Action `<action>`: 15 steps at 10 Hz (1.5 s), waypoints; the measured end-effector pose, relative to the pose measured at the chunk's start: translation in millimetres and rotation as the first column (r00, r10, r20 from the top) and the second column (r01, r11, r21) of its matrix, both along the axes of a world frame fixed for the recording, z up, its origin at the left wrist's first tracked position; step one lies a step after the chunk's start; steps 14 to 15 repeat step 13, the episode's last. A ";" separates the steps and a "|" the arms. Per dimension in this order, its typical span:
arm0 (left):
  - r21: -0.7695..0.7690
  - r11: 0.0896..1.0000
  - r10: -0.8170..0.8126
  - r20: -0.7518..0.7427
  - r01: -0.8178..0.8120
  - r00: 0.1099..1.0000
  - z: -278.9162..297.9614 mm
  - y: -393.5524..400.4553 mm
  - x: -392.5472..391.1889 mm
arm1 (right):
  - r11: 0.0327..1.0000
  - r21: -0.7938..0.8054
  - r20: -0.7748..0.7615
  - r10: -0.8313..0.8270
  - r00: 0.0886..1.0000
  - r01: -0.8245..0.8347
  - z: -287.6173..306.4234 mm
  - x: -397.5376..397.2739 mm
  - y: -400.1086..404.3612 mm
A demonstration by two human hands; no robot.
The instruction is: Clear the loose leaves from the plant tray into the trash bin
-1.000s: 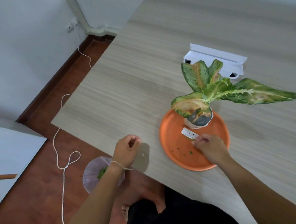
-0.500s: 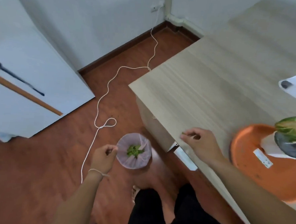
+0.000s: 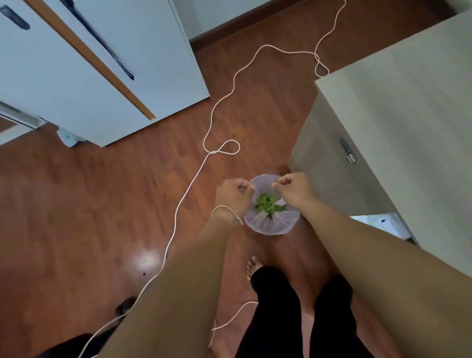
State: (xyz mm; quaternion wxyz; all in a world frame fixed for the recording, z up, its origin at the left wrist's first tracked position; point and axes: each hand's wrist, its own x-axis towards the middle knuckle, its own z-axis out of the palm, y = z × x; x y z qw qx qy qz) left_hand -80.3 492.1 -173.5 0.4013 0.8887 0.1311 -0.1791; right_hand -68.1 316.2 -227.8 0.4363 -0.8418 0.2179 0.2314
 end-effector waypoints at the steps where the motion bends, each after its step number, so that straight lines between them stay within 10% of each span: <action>1: 0.009 1.000 -0.030 -0.024 0.030 0.999 -13.8 1.6 6.7 | 1.000 -0.019 -0.021 0.006 1.000 -0.007 -13.0 5.4 -0.7; 15: -0.115 0.992 0.043 -0.146 -0.060 0.988 -51.7 -5.3 -25.7 | 0.979 -0.158 0.029 0.138 0.990 -0.132 -40.2 -24.1 -35.2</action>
